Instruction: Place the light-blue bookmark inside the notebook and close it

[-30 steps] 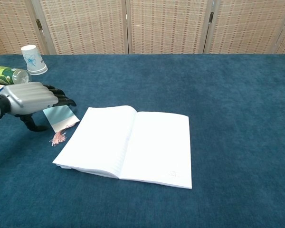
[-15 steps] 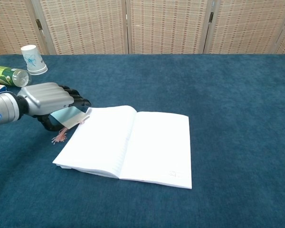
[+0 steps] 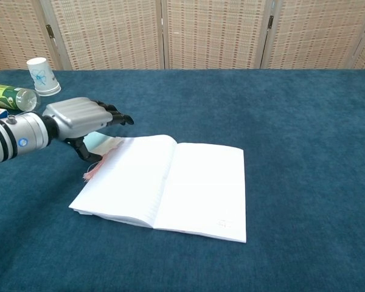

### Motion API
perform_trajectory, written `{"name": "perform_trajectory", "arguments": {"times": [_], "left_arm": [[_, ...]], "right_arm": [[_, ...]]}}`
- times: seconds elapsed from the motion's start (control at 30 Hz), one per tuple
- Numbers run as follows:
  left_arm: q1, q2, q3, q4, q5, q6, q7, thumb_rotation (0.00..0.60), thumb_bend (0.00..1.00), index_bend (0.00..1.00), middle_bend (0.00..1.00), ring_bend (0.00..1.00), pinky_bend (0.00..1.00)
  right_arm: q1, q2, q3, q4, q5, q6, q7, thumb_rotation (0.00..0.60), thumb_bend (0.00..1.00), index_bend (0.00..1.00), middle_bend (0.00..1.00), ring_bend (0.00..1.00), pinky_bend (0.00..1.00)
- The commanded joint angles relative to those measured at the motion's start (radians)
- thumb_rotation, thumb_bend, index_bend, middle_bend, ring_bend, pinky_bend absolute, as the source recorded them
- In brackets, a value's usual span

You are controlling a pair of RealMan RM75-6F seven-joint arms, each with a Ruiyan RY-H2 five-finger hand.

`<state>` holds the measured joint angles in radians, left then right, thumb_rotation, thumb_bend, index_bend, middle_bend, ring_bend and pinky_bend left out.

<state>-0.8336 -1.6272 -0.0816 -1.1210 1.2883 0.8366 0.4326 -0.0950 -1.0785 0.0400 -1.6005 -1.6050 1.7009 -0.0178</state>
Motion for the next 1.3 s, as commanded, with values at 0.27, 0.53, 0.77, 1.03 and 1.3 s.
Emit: {"name": "perform_trajectory", "arguments": {"times": [0.27,0.53,0.77,1.03,1.3], "left_arm": [[0.019,0.155,0.029,-0.128,-0.040,-0.051,0.028,0.600,0.30,0.12,0.17,0.11,0.16],[0.023,0.148,0.042,-0.113,-0.034,-0.033,0.060,0.600,0.30,0.12,0.16,0.11,0.16],[0.016,0.098,0.053,-0.001,-0.003,-0.014,0.107,0.600,0.30,0.12,0.16,0.11,0.16],[0.005,0.112,0.043,0.058,-0.056,-0.086,0.108,0.600,0.30,0.14,0.15,0.11,0.16],[-0.012,0.100,0.034,0.080,-0.115,-0.137,0.144,0.600,0.30,0.17,0.13,0.08,0.16]], "right_arm": [[0.006,-0.003,0.000,0.001,-0.009,-0.003,0.001,0.600,0.39,0.03,0.19,0.15,0.16],[0.003,-0.002,-0.001,0.002,-0.015,0.003,0.003,0.600,0.39,0.03,0.19,0.15,0.16],[-0.006,0.000,-0.003,0.001,-0.010,0.012,0.003,0.600,0.39,0.03,0.19,0.15,0.16],[-0.007,-0.001,-0.004,-0.004,-0.012,0.012,-0.006,0.600,0.39,0.03,0.19,0.15,0.16],[-0.011,0.001,-0.004,-0.009,-0.011,0.016,-0.011,0.600,0.39,0.03,0.19,0.15,0.16]]}}
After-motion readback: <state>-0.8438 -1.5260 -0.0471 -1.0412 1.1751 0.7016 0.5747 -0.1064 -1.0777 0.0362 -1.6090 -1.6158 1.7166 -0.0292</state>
